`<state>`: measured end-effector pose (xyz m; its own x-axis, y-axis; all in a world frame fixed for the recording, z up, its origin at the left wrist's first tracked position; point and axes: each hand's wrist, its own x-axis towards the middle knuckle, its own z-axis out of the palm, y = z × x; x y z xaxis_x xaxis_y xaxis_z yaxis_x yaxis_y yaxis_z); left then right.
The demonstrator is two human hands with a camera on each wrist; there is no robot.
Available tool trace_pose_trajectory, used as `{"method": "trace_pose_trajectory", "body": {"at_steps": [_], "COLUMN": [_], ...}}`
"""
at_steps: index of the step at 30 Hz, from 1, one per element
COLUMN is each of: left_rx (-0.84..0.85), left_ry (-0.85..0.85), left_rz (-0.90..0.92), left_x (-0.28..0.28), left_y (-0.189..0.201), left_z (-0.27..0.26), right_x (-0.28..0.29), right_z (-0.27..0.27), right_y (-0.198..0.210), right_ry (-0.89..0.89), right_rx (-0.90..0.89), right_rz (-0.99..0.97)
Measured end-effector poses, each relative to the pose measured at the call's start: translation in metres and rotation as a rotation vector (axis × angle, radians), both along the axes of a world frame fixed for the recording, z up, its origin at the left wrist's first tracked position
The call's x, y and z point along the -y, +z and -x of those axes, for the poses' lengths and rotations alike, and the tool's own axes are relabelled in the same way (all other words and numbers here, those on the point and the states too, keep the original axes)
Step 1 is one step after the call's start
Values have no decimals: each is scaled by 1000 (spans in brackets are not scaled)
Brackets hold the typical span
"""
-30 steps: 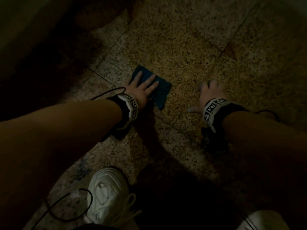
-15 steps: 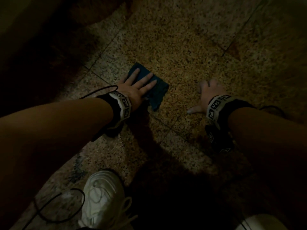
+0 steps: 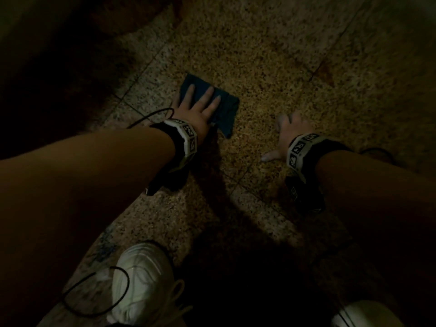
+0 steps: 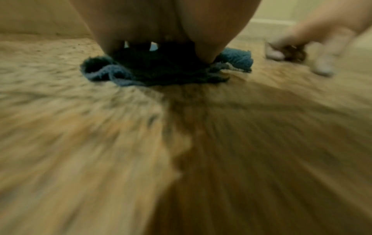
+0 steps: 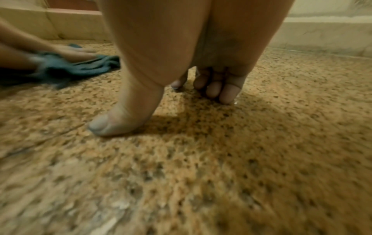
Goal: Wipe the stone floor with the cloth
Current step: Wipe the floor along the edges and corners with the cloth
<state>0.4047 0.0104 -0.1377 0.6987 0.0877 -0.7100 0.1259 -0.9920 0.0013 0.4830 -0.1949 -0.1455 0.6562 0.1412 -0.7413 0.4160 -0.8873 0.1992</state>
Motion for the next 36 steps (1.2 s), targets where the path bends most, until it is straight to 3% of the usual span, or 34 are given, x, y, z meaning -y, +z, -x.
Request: {"method": "trace_pose_trajectory", "body": {"at_steps": [11,17,22,27,36], "left_rx": [-105,-116,-58,17,28], "left_ry": [-77,-115,15,39,-3], "left_rz": [-41,-71,-42,-17,-13], "left_x": [-9,-20,-28,-28,-33], "left_y": [0,-1,-3,-1,0], "left_z": [67,46,-3,-35,-23], "right_x": [3,1,-5,-6,-5], "right_z": [7,5,-1,-6,1], "right_y": [6,6,2,0,4], "right_ry": [-5,1,14,-2,-28], "right_rx": [38,22,3,-33,-6], "right_rz": [-88,-53,10,41,35]}}
